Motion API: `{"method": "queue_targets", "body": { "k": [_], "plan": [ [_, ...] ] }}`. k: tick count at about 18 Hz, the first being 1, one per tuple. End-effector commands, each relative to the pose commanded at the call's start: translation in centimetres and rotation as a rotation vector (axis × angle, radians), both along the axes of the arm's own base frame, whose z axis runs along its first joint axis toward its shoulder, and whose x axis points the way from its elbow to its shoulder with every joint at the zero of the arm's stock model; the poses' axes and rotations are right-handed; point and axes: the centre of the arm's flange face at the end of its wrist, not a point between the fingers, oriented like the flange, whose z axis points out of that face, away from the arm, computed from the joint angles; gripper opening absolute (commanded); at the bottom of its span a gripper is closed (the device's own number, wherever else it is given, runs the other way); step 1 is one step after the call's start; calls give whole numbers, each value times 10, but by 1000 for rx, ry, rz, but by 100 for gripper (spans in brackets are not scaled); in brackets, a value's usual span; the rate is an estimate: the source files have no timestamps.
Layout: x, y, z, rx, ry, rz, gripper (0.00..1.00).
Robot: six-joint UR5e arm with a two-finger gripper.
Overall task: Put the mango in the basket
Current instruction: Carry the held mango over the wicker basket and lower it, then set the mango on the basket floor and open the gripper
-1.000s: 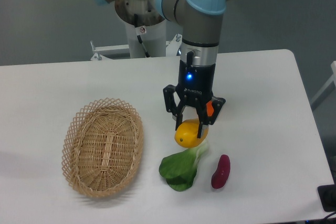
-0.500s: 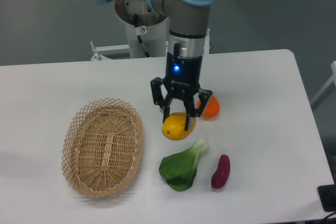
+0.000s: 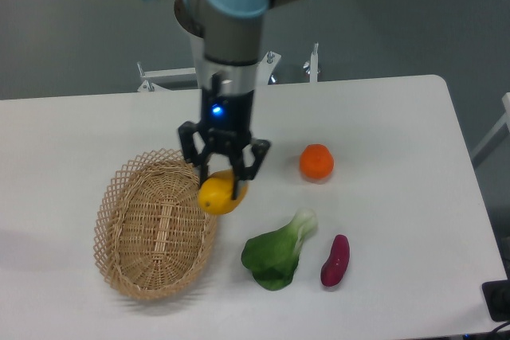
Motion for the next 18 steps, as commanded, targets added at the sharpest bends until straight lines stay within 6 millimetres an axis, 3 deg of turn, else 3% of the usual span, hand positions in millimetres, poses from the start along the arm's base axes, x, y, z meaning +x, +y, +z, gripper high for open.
{"method": "queue_targets", "body": {
  "k": [10, 18],
  "plan": [
    [68, 62, -98, -204, 22, 9, 48],
    [84, 79, -129, -248, 15, -17, 48]
  ]
}}
